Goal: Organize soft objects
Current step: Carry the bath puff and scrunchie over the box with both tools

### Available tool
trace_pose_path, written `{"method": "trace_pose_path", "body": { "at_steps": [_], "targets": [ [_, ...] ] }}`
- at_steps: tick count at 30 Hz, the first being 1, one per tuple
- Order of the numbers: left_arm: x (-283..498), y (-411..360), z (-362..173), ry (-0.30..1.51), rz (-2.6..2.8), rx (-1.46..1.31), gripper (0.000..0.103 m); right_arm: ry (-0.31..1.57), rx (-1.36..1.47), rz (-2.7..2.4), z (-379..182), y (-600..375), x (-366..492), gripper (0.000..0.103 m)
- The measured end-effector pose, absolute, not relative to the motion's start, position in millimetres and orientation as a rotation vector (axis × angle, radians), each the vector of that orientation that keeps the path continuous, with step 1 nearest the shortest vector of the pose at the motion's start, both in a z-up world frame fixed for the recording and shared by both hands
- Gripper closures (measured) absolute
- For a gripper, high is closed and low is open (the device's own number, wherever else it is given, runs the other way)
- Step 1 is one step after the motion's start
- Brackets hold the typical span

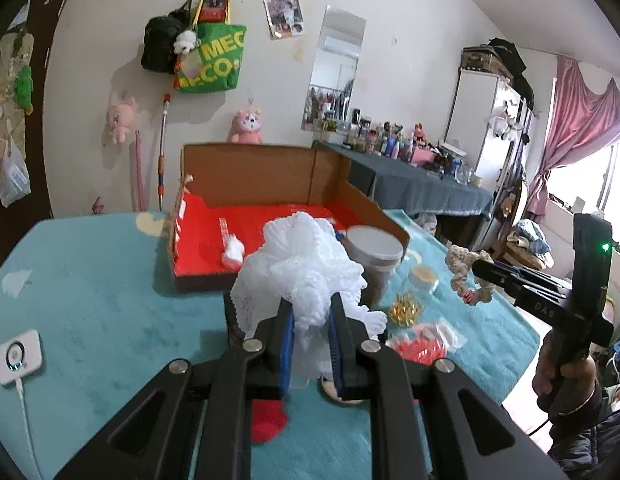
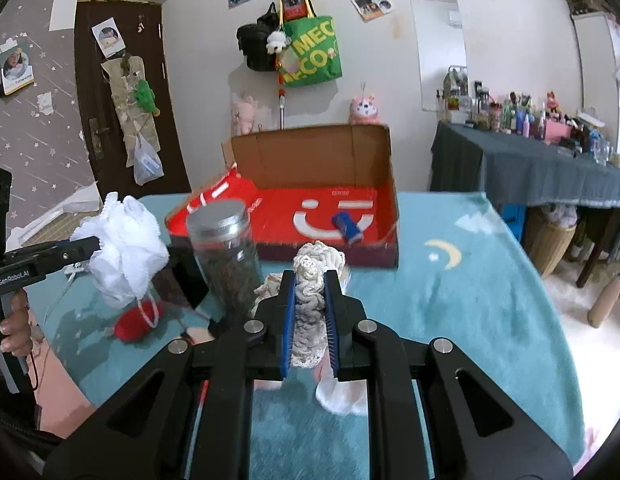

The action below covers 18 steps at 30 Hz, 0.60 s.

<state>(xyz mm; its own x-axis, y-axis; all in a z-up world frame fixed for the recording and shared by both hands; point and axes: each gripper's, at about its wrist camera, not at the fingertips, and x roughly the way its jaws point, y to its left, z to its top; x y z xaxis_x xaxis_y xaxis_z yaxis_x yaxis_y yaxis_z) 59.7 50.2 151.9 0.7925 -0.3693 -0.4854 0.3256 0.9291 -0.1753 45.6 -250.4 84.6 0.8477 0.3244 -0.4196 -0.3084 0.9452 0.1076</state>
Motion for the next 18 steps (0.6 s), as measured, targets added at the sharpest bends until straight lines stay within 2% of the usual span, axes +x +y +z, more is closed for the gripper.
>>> {"method": "trace_pose_path", "body": {
  "at_steps": [18],
  "targets": [
    [144.6,45.4,204.8,0.51,-0.466,-0.019,0.087,0.405,-0.069,0.402,148.7,-241.2,122.2,0.09]
  ]
}}
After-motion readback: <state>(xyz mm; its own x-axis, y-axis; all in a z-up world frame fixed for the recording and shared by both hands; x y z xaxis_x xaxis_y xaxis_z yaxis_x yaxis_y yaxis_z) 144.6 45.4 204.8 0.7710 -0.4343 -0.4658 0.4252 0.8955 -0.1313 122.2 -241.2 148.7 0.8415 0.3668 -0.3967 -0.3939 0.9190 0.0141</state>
